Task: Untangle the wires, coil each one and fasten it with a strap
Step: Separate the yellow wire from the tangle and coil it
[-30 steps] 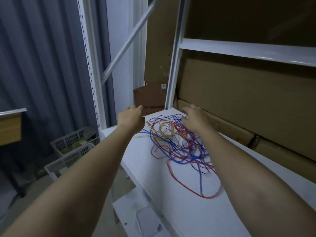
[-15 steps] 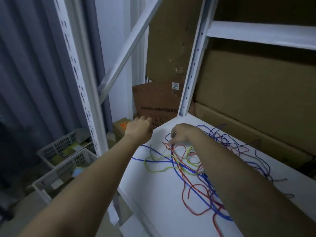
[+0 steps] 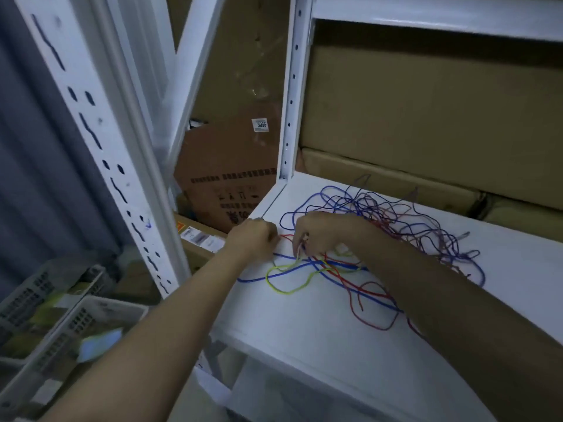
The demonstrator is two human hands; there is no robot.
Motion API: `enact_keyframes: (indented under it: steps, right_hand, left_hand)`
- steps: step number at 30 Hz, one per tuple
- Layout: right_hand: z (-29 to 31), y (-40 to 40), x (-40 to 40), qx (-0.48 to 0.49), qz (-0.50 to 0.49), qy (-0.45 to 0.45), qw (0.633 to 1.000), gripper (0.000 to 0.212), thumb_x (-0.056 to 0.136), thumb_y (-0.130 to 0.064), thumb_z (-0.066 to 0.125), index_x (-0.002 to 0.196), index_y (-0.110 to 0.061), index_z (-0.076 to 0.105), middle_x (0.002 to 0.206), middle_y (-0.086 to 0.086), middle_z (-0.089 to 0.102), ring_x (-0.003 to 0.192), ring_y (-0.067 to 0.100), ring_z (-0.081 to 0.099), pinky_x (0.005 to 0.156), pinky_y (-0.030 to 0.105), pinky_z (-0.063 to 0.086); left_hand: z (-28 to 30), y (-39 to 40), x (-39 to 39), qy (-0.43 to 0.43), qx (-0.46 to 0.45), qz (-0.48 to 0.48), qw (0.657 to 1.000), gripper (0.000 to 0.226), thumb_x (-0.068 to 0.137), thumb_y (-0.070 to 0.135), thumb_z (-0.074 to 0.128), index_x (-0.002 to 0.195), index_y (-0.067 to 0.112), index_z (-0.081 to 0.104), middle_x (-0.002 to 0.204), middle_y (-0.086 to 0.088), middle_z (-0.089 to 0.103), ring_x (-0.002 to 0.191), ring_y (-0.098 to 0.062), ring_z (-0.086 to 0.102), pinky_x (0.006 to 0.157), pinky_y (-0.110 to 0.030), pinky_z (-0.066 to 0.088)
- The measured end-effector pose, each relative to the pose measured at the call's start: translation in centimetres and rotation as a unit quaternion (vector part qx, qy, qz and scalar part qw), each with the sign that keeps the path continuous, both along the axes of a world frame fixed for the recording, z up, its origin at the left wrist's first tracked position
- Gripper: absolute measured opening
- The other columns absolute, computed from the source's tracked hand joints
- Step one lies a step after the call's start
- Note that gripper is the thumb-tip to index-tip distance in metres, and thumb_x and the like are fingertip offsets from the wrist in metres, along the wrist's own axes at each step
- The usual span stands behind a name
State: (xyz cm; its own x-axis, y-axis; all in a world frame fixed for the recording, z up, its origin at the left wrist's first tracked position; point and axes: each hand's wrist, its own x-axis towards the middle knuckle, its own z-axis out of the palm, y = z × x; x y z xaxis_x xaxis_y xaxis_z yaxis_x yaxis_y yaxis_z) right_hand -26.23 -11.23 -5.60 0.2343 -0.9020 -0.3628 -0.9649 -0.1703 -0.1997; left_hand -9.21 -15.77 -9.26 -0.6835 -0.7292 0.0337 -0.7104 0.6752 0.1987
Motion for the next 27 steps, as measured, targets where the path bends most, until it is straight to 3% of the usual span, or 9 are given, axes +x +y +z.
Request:
enact_keyframes:
  steps: [4,7,12,15,17,19,23,25,27]
  right_hand:
    - [0.7,1.6,-0.2,-0.059,-0.058,-0.055,0.995,0.014,0.088,-0.018,0.065,0.096,-0.017,0.077,0.101,0.001,0.071,0.092,0.018,0.064,0.083,0.033,0.051]
    - [2.6,2.8,-1.5,-0.147,-0.119,-0.122,0.974,0.016,0.091,-0.016,0.063,0.100,-0.012,0.075,0.093,-0.004,0.070,0.076,0.004,0.059,0.068,0.014,0.043]
    - [5.8,5.2,-3.8,-0.293,-0.243,-0.268,0.885,0.015,0.092,-0.011,0.062,0.090,-0.005,0.075,0.063,-0.019,0.062,0.057,-0.013,0.053,0.056,0.005,0.036]
    - [7.9,6.4,-4.7,-0.349,-0.292,-0.296,0.840,0.017,0.092,-0.013,0.062,0.086,-0.002,0.073,0.070,0.003,0.068,0.068,0.006,0.055,0.060,0.020,0.042]
    - [9.2,6.9,-5.6,-0.379,-0.337,-0.310,0.804,0.018,0.093,-0.017,0.061,0.090,-0.004,0.073,0.078,0.007,0.068,0.069,0.010,0.055,0.060,0.020,0.041]
    - [10.6,7.5,-6.6,-0.399,-0.387,-0.383,0.738,0.021,0.094,-0.018,0.060,0.101,-0.001,0.071,0.080,0.006,0.069,0.063,0.009,0.058,0.057,0.018,0.045]
    - [13.4,9.4,-9.0,-0.450,-0.423,-0.506,0.602,0.021,0.096,-0.018,0.056,0.106,-0.002,0.066,0.078,0.004,0.062,0.067,0.019,0.059,0.053,0.020,0.049]
    - [14.5,10.3,-10.4,-0.466,-0.424,-0.503,0.592,0.026,0.096,-0.018,0.056,0.113,-0.001,0.064,0.080,0.005,0.059,0.066,0.018,0.057,0.057,0.023,0.052]
    - [15.2,10.9,-11.7,-0.471,-0.431,-0.448,0.626,0.028,0.096,-0.018,0.056,0.117,-0.001,0.064,0.073,0.003,0.057,0.061,0.015,0.055,0.051,0.016,0.050]
  left_hand:
    - [0.7,1.0,0.1,0.072,0.021,-0.030,0.997,0.026,0.097,0.018,0.041,0.096,0.007,0.065,0.096,-0.014,0.061,0.091,-0.033,0.057,0.075,-0.042,0.050]
    - [2.4,1.8,-0.6,0.180,0.074,-0.061,0.979,0.037,0.103,0.028,0.038,0.086,0.004,0.061,0.086,-0.016,0.059,0.084,-0.034,0.056,0.071,-0.041,0.045]
    - [6.4,3.0,-3.7,0.288,0.020,-0.185,0.939,0.040,0.098,0.031,0.052,0.066,0.009,0.060,0.058,0.010,0.041,0.066,-0.016,0.043,0.062,-0.031,0.029]
    - [8.1,3.6,-5.7,0.289,0.074,-0.220,0.929,0.032,0.095,0.036,0.056,0.078,0.011,0.067,0.068,0.012,0.051,0.073,-0.011,0.049,0.067,-0.029,0.036]
    - [9.1,3.9,-6.9,0.289,0.122,-0.214,0.925,0.020,0.091,0.042,0.059,0.090,0.023,0.066,0.078,0.015,0.060,0.078,-0.005,0.057,0.068,-0.022,0.043]
    - [10.1,4.3,-7.9,0.314,0.124,-0.216,0.916,0.008,0.093,0.038,0.060,0.088,0.031,0.061,0.073,0.016,0.063,0.070,0.001,0.060,0.064,-0.020,0.045]
    - [11.4,4.7,-9.5,0.310,0.101,-0.182,0.928,0.028,0.100,0.033,0.047,0.074,0.031,0.059,0.070,0.003,0.065,0.064,-0.015,0.063,0.067,-0.037,0.051]
    - [11.3,4.3,-10.3,0.251,0.052,-0.156,0.954,0.026,0.101,0.034,0.045,0.084,0.029,0.065,0.076,0.001,0.065,0.074,-0.020,0.063,0.069,-0.037,0.050]
    - [11.2,4.0,-11.3,0.198,0.013,-0.135,0.971,0.028,0.100,0.036,0.046,0.103,0.020,0.069,0.087,-0.005,0.066,0.088,-0.026,0.061,0.072,-0.035,0.047]
